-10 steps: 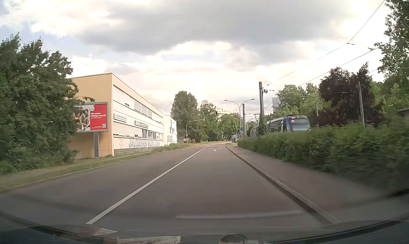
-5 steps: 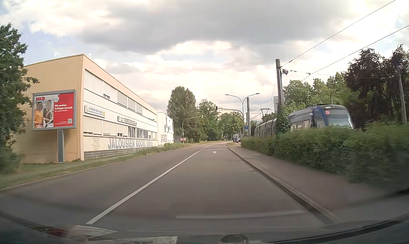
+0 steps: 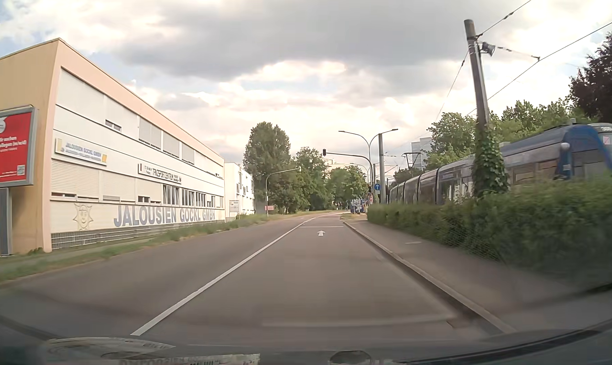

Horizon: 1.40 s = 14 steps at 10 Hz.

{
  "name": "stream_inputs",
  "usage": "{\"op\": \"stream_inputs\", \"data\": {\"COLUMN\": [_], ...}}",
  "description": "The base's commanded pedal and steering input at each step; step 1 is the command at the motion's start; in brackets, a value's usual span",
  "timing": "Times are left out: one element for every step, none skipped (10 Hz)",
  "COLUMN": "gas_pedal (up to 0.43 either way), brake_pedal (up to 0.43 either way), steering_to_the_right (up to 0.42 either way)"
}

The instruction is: Follow the waypoints while adhering to traffic rules and regulations

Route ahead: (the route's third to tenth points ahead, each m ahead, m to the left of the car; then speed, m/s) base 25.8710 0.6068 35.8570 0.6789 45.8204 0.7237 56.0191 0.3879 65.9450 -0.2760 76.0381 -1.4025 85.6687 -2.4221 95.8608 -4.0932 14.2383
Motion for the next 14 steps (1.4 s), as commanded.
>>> {"op": "stream_inputs", "data": {"gas_pedal": [0.087,0.087,0.087,0.087,0.087,0.087,0.087,0.087,0.087,0.087,0.087,0.087,0.087,0.087], "brake_pedal": [0.000,0.000,0.000,0.000,0.000,0.000,0.000,0.000,0.000,0.000,0.000,0.000,0.000,0.000], "steering_to_the_right": [0.000,0.000,0.000,0.000,0.000,0.000,0.000,0.000,0.000,0.000,0.000,0.000,0.000,0.000]}}
